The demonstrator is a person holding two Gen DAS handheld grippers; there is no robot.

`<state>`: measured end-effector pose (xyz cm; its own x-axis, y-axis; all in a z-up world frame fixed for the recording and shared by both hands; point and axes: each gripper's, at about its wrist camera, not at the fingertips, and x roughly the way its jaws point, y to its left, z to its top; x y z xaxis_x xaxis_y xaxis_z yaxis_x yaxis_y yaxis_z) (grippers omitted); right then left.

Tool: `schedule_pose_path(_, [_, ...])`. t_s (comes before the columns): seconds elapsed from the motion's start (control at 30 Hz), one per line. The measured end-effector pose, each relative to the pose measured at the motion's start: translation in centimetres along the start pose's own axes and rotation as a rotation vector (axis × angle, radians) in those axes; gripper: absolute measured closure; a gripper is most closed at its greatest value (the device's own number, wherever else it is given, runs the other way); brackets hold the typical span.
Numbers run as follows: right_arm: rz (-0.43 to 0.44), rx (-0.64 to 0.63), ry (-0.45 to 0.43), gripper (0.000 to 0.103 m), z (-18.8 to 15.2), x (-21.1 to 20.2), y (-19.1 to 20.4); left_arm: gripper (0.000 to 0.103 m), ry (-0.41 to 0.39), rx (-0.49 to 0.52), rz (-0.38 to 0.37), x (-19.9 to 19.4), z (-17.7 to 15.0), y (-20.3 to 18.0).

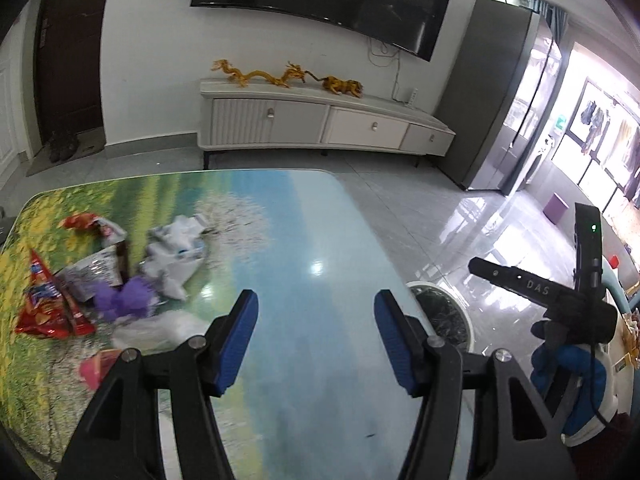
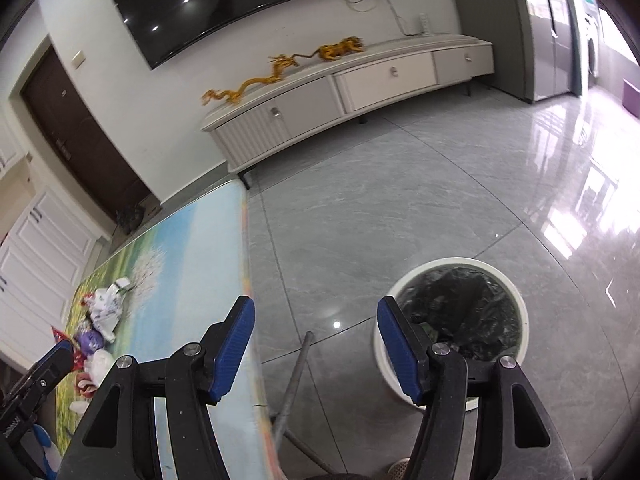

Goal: Collect trash
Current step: 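Move both open tools back over the table toward the remaining trash, then grasp the white tissue with the left tool while the right tool grasps a clear plastic bag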

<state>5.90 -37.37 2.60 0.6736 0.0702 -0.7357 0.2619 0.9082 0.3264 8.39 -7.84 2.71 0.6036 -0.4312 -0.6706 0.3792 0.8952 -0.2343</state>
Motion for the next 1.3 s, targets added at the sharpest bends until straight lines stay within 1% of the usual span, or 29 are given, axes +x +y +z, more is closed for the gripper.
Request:
schedule_pose_path(0.2, [0.018, -0.092, 0.020, 0.042, -0.8, -0.1, 5.1, 0.044, -0.031, -0.082, 0.092, -4.4, -3.4, 7.9])
schedule_pose_path(0.27, [0.028, -0.123, 0.028, 0.042, -1.1, -0.3, 6.8, 0.044, -0.033, -0.114, 0.099, -5.5, -4.6, 10.0])
schedule_pose_path(0.33, [0.042, -0.157, 0.038, 0.042, -1.5, -0.3, 8.4, 0.044, -0.024, -0.135, 0.087, -6.1, -5.5, 11.0])
schedule_pose_path(0.4, [0.057, -0.190, 0.049, 0.042, -1.9, -0.2, 10.3, 0.044, -0.009, -0.144, 0.062, -6.1, -6.5, 11.4])
schedule_pose_path(0.5, [0.099, -0.241, 0.074, 0.042, -2.7, 0.3, 13.2, 0.044, 0.015, -0.130, 0.033, -5.8, -7.7, 11.7])
schedule_pose_path(0.63, [0.145, -0.315, 0.120, 0.042, -4.1, 1.3, 16.9, 0.045, 0.039, -0.107, -0.009, -5.0, -8.5, 10.9])
schedule_pose_path(0.77, [0.167, -0.396, 0.167, 0.042, -5.6, 2.7, 20.1, 0.045, 0.056, -0.087, -0.020, -4.4, -9.4, 10.3])
schedule_pose_path(0.87, [0.194, -0.432, 0.205, 0.042, -6.6, 4.0, 22.1, 0.051, 0.067, -0.092, -0.032, -4.0, -9.9, 10.2])
schedule_pose_path(1.03, [0.223, -0.449, 0.241, 0.042, -7.3, 5.8, 24.3, 0.060, 0.080, -0.096, -0.035, -3.5, -10.2, 10.3])
schedule_pose_path(1.13, [0.238, -0.456, 0.252, 0.043, -7.6, 6.4, 25.0, 0.063, 0.086, -0.103, -0.041, -3.2, -10.4, 10.4])
schedule_pose_path(1.23, [0.248, -0.449, 0.269, 0.049, -7.8, 7.3, 25.3, 0.070, 0.089, -0.107, -0.045, -2.9, -10.5, 10.4])
schedule_pose_path(1.3, [0.256, -0.438, 0.280, 0.056, -8.0, 7.9, 25.3, 0.070, 0.084, -0.105, -0.045, -2.8, -10.5, 10.4])
